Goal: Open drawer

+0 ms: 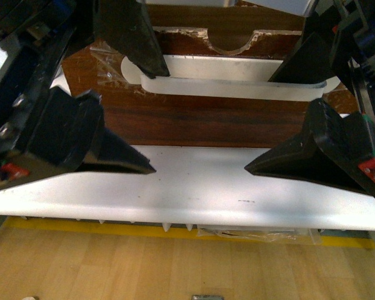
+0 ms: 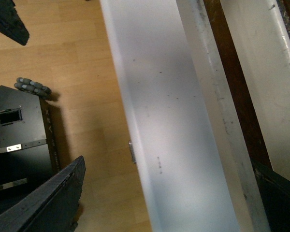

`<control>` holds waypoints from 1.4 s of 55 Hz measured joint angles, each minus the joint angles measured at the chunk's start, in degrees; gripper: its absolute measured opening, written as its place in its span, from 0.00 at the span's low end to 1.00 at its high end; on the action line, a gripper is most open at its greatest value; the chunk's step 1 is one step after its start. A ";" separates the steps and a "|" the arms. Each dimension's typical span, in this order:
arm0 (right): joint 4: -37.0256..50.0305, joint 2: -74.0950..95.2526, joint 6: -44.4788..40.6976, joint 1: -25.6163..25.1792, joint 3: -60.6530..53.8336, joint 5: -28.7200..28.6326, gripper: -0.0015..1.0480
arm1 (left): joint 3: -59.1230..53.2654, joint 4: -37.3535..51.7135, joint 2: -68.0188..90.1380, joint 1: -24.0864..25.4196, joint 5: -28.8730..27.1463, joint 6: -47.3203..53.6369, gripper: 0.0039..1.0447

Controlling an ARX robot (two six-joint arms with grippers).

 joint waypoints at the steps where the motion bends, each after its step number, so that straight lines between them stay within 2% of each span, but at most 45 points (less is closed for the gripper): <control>1: 0.00 -0.46 0.02 0.17 -0.48 -0.07 0.91 | -0.57 0.07 -0.46 -0.11 -0.07 0.13 0.95; 15: 3.41 -5.07 1.11 1.86 -5.38 0.04 0.91 | -6.19 1.25 -6.21 -1.11 0.63 -1.25 0.94; 23: 9.88 -9.05 3.78 1.64 -8.74 0.48 0.91 | -11.87 6.43 -9.33 -1.84 3.82 -5.75 0.94; 33: 17.84 -15.47 8.04 -0.61 -14.29 2.64 0.91 | -16.33 16.02 -16.02 -0.22 7.72 -13.33 0.94; 40: 23.74 -20.63 11.50 -2.62 -19.54 4.94 0.91 | -20.81 23.41 -20.52 1.55 7.85 -19.96 0.94; 51: 34.21 -33.83 20.17 -5.53 -31.78 11.30 0.91 | -32.00 39.28 -27.80 6.51 0.57 -32.85 0.94; 59: 36.20 -44.22 25.99 -6.43 -39.32 16.66 0.91 | -38.42 45.11 -33.73 8.98 -5.51 -41.68 0.94; 67: 34.27 -55.89 32.11 -7.67 -45.68 22.93 0.91 | -44.13 43.85 -42.95 9.99 -12.04 -51.28 0.94; 77: 29.31 -69.29 38.84 -10.99 -50.38 32.15 0.91 | -49.81 37.38 -56.46 14.29 -14.03 -60.39 0.94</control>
